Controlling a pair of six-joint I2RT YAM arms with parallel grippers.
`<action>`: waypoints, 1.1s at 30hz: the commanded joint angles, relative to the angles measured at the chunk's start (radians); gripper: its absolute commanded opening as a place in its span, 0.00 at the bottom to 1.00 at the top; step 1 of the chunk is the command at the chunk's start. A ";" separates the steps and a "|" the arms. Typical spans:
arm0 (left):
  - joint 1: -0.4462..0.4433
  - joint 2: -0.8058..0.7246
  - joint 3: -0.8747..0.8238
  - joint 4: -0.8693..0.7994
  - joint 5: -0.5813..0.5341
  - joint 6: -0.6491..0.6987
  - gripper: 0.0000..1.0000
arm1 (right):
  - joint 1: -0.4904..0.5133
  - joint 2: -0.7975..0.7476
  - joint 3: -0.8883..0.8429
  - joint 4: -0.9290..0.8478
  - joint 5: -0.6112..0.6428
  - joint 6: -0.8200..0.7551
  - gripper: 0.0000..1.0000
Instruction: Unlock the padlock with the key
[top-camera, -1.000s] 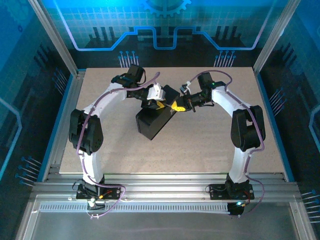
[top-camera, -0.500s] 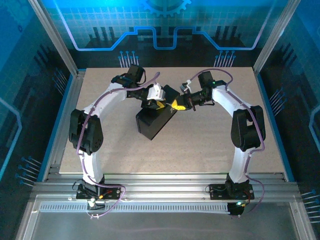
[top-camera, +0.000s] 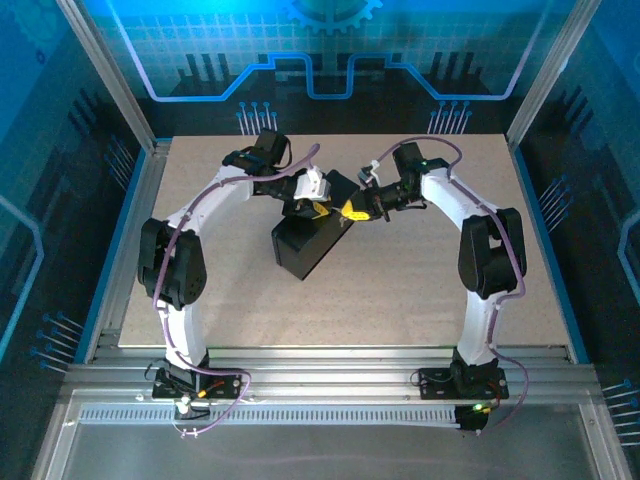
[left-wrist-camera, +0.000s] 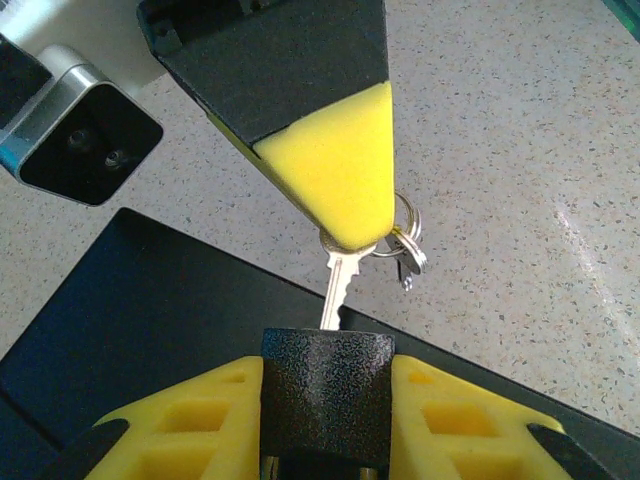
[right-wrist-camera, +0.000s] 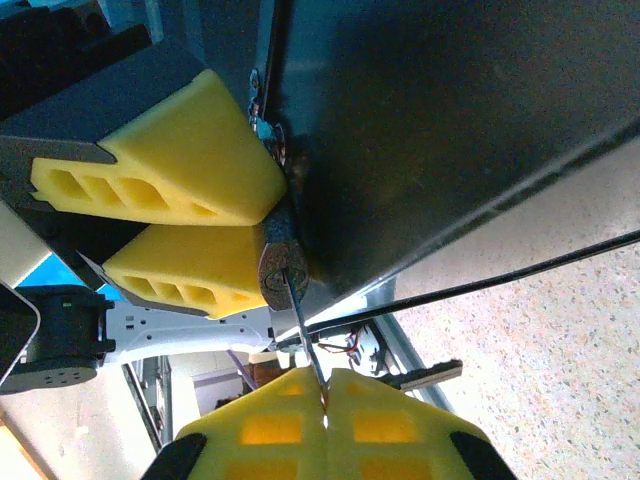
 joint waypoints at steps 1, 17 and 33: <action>-0.005 -0.003 -0.024 -0.033 0.020 0.011 0.04 | 0.015 0.014 0.023 -0.016 -0.002 -0.013 0.00; -0.010 -0.005 -0.010 -0.050 0.043 0.024 0.04 | 0.068 0.050 0.133 0.003 -0.037 0.043 0.00; 0.001 -0.006 -0.048 -0.053 0.012 0.008 0.04 | -0.009 -0.025 0.068 -0.018 0.038 -0.020 0.28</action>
